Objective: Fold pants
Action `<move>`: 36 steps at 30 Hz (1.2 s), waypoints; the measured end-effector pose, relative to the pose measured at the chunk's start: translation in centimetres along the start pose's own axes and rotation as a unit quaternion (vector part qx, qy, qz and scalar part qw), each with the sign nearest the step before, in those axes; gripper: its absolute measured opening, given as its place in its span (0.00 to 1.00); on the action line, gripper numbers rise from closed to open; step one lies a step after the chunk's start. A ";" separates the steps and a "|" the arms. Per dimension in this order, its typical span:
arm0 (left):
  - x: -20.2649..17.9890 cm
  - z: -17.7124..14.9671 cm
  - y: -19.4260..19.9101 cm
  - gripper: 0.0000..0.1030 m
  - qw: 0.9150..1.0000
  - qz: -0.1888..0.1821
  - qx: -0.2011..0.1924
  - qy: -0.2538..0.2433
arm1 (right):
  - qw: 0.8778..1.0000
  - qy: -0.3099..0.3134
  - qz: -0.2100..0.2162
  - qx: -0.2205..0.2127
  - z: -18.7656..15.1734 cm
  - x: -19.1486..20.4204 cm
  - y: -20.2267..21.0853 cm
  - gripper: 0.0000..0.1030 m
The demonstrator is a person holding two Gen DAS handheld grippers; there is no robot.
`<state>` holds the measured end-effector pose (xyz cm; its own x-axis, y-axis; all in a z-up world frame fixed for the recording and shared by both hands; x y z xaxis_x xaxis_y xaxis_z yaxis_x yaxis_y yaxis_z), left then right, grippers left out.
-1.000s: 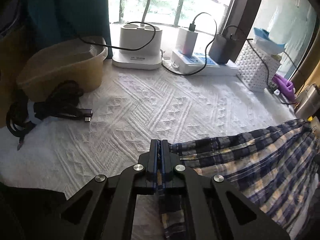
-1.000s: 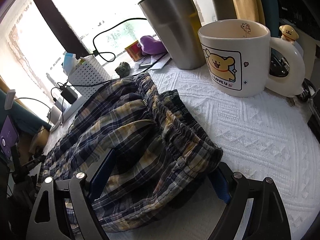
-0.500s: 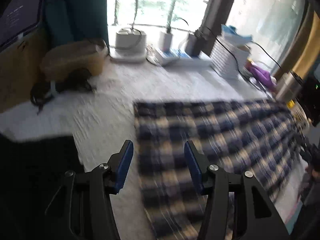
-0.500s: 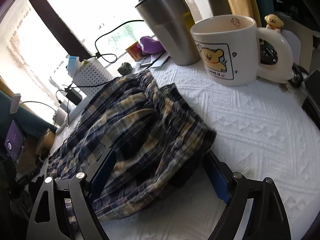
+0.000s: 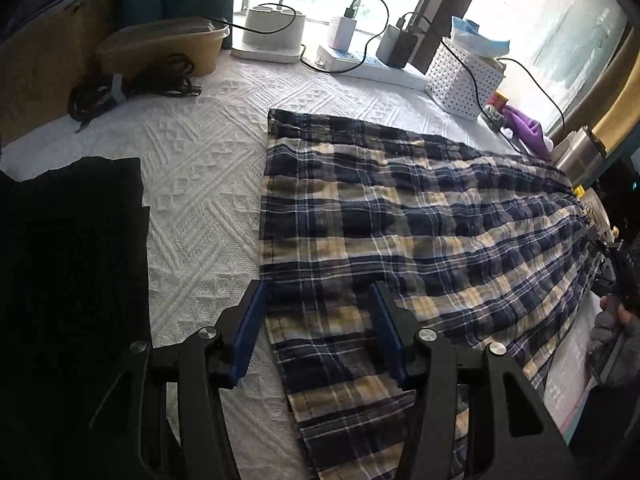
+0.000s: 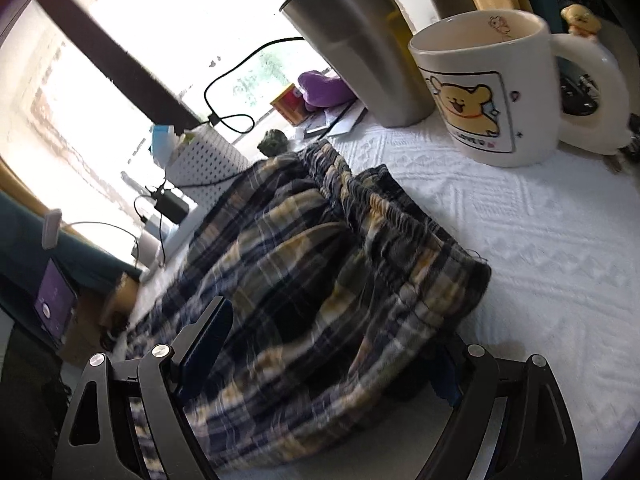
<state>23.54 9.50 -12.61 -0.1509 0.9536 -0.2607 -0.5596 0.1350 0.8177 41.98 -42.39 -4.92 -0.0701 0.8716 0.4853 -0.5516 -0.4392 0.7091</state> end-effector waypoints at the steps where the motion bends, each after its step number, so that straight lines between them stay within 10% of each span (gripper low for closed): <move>1: 0.0 0.0 0.1 0.51 1.000 -0.002 -0.001 0.004 | 1.000 -0.002 0.002 -0.001 0.3 0.0 -0.3 0.86; 21: 0.4 1.0 -0.2 0.51 1.000 0.000 -0.010 0.020 | 0.999 -0.025 0.008 -0.030 2.9 0.2 -3.2 0.86; 25: 0.2 1.0 -0.2 0.51 1.000 -0.001 -0.011 0.020 | 1.000 -0.021 0.012 0.003 2.5 0.4 -4.3 0.31; 36: 0.3 1.1 0.9 0.51 0.999 -0.003 -0.026 0.018 | 0.999 0.000 0.030 -0.018 2.6 1.6 -2.6 0.17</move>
<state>23.91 10.16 -11.37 -0.1753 0.9425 -0.2845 -0.6024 0.1259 0.7882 45.48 -40.46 -4.68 -0.1046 0.8436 0.5267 -0.5759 -0.4832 0.6595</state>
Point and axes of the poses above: each gripper's, at about its wrist camera, not at the fingertips, and y roughly against the way its jaws point, x to its left, z to its top, the point moved 3 cm from there along -y, roughly the way its jaws point, and after that the axes turned 1 degree about -x, right-handed, at the moved point
